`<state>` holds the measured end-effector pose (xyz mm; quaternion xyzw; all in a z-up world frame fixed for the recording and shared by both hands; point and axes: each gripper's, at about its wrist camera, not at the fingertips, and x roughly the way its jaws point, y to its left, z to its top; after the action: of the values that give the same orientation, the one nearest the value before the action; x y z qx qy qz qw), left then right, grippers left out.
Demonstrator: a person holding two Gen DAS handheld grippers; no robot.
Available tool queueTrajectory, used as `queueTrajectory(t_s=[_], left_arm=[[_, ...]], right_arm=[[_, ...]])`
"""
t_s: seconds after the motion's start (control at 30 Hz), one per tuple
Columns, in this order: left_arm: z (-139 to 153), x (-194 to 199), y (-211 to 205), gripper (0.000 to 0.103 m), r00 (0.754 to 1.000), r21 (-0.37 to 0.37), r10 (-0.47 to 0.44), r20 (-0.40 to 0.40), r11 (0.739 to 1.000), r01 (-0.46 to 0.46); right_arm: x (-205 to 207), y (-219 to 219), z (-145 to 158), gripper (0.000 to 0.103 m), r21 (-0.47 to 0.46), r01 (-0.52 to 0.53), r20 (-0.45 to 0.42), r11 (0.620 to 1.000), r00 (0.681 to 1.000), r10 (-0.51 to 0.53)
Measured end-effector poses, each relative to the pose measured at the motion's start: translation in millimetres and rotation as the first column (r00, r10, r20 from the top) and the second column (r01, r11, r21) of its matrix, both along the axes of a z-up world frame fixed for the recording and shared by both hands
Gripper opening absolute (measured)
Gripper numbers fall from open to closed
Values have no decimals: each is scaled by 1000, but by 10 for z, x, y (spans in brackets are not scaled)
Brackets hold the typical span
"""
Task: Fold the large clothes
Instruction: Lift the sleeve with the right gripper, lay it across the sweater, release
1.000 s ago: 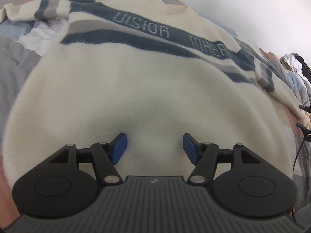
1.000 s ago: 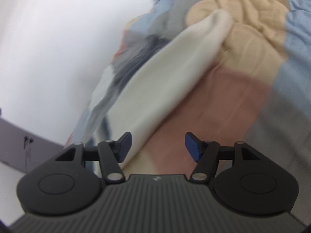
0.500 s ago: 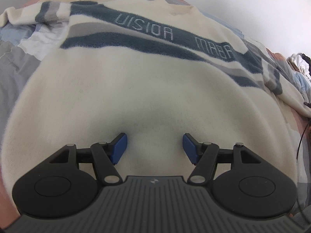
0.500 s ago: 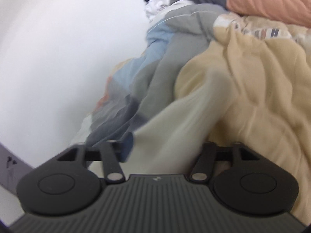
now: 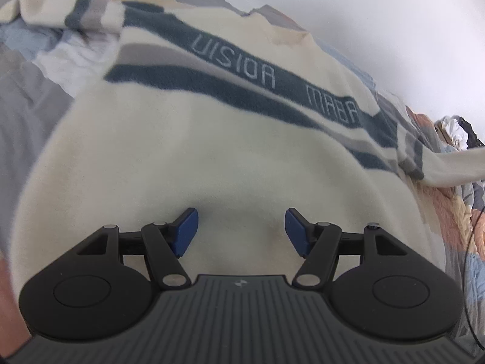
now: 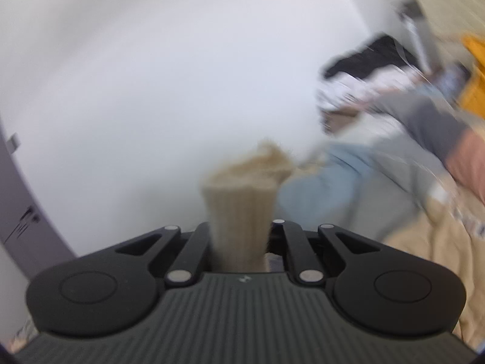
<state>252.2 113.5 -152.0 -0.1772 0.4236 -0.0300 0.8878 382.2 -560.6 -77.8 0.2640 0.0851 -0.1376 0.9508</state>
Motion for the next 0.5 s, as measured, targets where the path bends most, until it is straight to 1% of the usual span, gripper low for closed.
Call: queueTrajectory(t_s=[0.1, 0.13, 0.17, 0.23, 0.3, 0.4, 0.5], left_arm=[[230, -109, 83, 69, 994, 94, 38, 100, 994, -48], [296, -141, 117, 69, 991, 110, 45, 129, 992, -59], [349, -171, 156, 69, 987, 108, 49, 150, 992, -65], [421, -233, 241, 69, 982, 75, 59, 178, 994, -74], [459, -298, 316, 69, 979, 48, 62, 194, 996, -73], [495, -385, 401, 69, 975, 18, 69, 210, 997, -75], [540, -460, 498, 69, 969, -19, 82, 232, 997, -79]], right_arm=[[-112, 566, 518, 10, -118, -86, 63, 989, 994, 94], [-141, 730, 659, 10, -144, -115, 84, 983, 988, 128], [-189, 927, 793, 10, -174, -143, 98, 974, 982, 162], [-271, 1299, 1008, 10, -233, -195, 117, 953, 967, 227], [-362, 1714, 1181, 10, -302, -240, 119, 923, 951, 286], [-550, 2423, 1347, 10, -415, -312, 109, 855, 916, 387], [-745, 3066, 1357, 10, -492, -393, 71, 777, 871, 486]])
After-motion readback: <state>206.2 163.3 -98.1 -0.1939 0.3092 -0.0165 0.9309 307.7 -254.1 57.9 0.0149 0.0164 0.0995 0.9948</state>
